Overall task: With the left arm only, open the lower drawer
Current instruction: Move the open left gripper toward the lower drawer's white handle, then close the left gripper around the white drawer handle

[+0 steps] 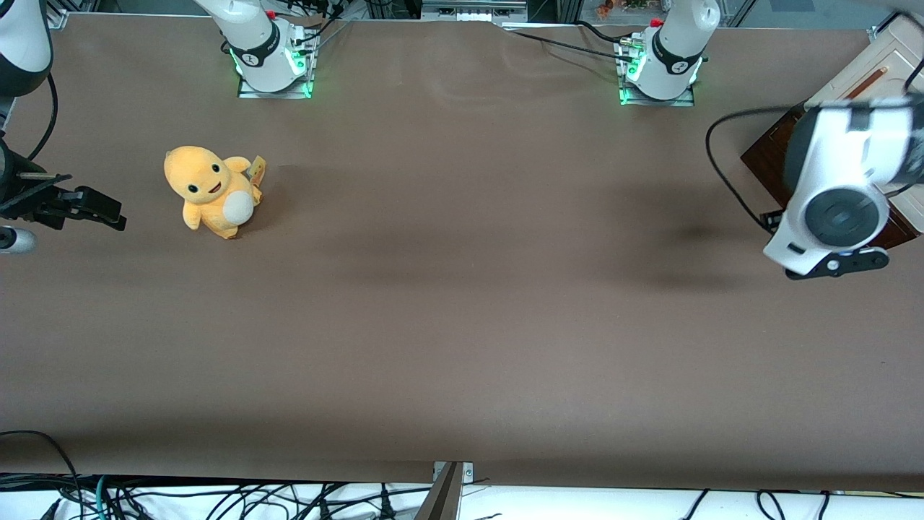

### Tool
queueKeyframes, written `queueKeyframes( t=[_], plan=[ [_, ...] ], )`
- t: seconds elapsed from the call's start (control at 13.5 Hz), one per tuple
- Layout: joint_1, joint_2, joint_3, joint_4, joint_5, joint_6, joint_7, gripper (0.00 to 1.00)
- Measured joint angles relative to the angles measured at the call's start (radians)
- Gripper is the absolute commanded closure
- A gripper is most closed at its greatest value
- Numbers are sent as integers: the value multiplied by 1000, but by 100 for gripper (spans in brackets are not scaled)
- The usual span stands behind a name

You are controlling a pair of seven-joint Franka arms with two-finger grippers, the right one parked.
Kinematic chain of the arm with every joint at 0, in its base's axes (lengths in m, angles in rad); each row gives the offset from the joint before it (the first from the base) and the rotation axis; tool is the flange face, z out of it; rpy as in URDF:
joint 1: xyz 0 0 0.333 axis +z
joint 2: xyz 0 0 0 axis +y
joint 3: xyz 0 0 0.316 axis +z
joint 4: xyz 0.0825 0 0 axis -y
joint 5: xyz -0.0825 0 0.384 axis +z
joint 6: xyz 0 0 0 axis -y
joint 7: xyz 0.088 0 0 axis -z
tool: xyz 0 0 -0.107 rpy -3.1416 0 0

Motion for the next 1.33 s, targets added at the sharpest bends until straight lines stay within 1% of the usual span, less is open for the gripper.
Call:
queueKeyframes(
  t=[0.22, 0.44, 0.52, 0.66, 0.74, 1.03, 1.18, 1.33],
  plan=[
    [-11, 107, -2, -3, 101, -73, -209, 0],
    [-20, 207, -2, -9, 165, -117, -350, 0],
    [-18, 235, 1, -18, 189, -137, -386, 7],
    [-8, 286, 8, -39, 237, -167, -433, 14],
    [9, 306, 11, -44, 250, -171, -448, 21],
    [103, 341, 15, -47, 256, -179, -455, 20],
    [110, 366, 14, -61, 292, -201, -484, 20],
    [103, 386, 9, -103, 338, -208, -537, 22]
  ],
)
